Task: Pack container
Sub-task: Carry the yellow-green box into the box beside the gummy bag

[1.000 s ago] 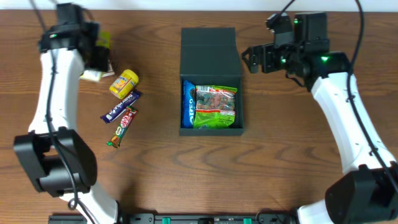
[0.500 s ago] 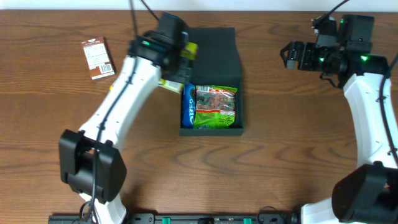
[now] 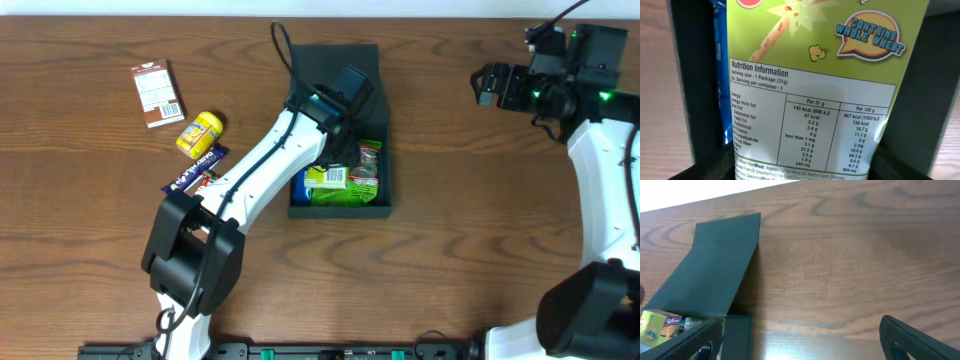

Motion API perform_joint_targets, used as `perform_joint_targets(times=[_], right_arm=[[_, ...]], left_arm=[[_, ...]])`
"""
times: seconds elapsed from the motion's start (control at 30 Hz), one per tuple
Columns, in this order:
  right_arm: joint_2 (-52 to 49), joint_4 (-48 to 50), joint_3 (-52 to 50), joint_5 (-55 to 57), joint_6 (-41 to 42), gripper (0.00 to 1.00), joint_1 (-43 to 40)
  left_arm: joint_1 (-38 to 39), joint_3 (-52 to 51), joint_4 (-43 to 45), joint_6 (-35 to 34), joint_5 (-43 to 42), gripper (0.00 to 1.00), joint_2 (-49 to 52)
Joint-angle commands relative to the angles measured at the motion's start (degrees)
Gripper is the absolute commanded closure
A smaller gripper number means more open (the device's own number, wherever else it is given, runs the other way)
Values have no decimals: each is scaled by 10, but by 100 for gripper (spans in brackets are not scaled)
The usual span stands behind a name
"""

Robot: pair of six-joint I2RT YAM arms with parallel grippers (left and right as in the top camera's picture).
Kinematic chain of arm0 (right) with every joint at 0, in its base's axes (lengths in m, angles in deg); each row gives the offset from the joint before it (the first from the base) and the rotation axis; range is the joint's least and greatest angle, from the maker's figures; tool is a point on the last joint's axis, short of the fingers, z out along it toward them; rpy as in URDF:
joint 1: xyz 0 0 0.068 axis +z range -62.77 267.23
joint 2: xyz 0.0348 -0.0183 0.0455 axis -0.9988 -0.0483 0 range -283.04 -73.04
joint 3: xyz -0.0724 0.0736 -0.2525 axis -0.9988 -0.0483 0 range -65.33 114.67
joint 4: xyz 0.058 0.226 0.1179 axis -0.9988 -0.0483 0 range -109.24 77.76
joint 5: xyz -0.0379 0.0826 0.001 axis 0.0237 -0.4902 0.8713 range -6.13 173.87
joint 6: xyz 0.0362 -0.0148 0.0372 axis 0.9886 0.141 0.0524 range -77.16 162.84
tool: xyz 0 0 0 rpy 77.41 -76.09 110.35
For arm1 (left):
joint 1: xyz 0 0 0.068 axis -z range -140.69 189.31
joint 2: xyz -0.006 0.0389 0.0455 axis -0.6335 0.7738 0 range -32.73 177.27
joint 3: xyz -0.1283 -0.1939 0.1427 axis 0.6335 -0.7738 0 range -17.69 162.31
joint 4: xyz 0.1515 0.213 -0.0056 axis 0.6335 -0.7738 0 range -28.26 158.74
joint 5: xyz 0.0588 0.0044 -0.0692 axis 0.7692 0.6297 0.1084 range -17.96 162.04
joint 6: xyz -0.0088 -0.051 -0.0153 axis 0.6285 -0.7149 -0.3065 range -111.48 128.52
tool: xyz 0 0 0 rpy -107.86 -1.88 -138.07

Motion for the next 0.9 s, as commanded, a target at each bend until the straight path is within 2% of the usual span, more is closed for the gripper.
perform_joint_targets(times=[0.0,0.27,0.87], right_arm=[[11,8,7,-4,1,1,-5],[11,8,7,-4,2,1,-5],[11,-2,7,-4,2,1,-5]], left_arm=[[2,10,1,-54,-12,28,12],[23,10,65,-78,-12,28,19],[73,10,90,-77,-13,28,19]])
